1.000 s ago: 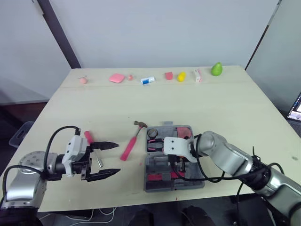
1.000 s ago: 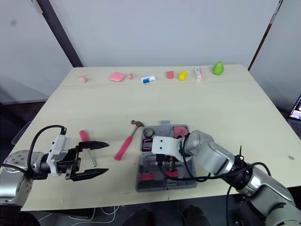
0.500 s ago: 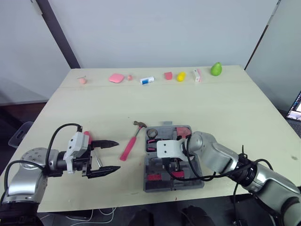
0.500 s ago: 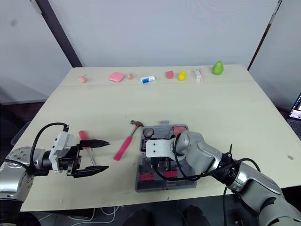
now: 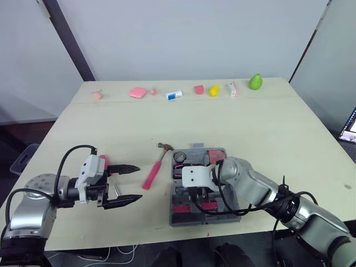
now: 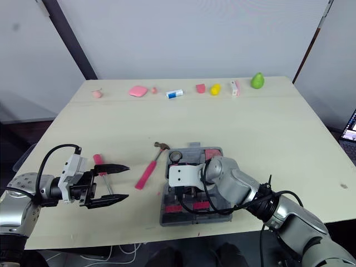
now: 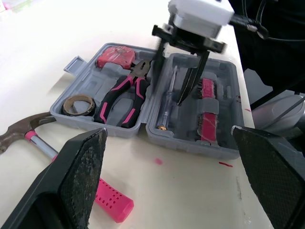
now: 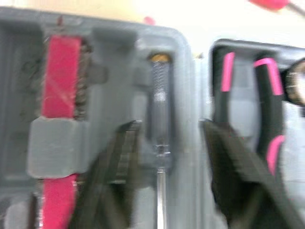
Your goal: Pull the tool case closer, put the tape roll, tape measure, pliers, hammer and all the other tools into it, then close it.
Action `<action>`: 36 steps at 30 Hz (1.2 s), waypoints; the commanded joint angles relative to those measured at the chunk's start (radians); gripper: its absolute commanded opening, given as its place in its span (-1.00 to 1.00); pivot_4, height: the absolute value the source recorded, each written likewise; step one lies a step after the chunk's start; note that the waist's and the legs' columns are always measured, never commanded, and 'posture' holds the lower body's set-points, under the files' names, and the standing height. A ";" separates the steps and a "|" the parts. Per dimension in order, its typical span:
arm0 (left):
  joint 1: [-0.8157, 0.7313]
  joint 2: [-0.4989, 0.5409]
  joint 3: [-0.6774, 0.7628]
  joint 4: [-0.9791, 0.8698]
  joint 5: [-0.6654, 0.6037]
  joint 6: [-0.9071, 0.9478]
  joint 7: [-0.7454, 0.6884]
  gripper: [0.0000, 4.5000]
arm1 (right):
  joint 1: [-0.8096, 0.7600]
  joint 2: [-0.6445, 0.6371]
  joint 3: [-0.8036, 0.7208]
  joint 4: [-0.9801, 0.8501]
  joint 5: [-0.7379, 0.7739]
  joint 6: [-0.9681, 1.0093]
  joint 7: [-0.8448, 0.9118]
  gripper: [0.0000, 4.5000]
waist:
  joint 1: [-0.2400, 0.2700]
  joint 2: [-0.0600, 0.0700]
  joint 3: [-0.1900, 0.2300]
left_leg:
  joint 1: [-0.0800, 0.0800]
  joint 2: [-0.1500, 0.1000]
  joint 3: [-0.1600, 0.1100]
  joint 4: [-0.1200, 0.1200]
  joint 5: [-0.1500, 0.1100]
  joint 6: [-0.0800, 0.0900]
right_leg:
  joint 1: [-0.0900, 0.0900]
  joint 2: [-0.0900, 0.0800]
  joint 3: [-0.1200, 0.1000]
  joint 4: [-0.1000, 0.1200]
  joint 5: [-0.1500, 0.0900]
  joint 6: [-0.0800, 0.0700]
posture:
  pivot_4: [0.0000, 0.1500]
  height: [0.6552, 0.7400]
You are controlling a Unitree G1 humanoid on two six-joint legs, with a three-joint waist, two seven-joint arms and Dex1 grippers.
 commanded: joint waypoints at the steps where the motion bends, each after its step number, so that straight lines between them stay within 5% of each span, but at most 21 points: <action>1: -0.010 0.004 0.000 -0.009 -0.003 -0.004 -0.004 1.00 | -0.002 0.008 -0.060 -0.051 0.014 0.006 0.002 0.17 | 0.000 0.000 0.000 | 0.000 0.000 0.000 0.000 0.000 0.000 | 0.000 0.000 0.000 0.000 0.000 0.000 | 1.00 1.00; 10: -0.021 0.001 -0.005 0.002 0.000 -0.009 -0.006 1.00 | 0.070 -0.012 -0.163 -0.091 0.067 -0.044 0.001 0.17 | 0.000 0.000 0.000 | 0.000 0.000 0.000 0.000 0.000 0.000 | 0.000 0.000 0.000 0.000 0.000 0.000 | 1.00 1.00; 16: -0.041 0.003 -0.014 0.021 0.003 -0.014 -0.013 1.00 | 0.112 -0.014 -0.211 -0.082 0.094 -0.094 -0.006 -0.98 | 0.000 0.000 0.000 | 0.000 0.000 0.000 0.000 0.000 0.000 | 0.000 0.000 0.000 0.000 0.000 0.000 | 1.00 1.00; 36: -0.038 -0.002 -0.024 0.015 0.002 -0.015 -0.011 1.00 | 0.262 0.009 -0.199 0.190 0.066 -0.253 -0.027 -0.98 | -0.001 -0.001 -0.001 | 0.002 0.000 0.000 0.001 0.000 0.000 | 0.002 0.001 0.000 0.001 0.000 0.000 | 1.00 1.00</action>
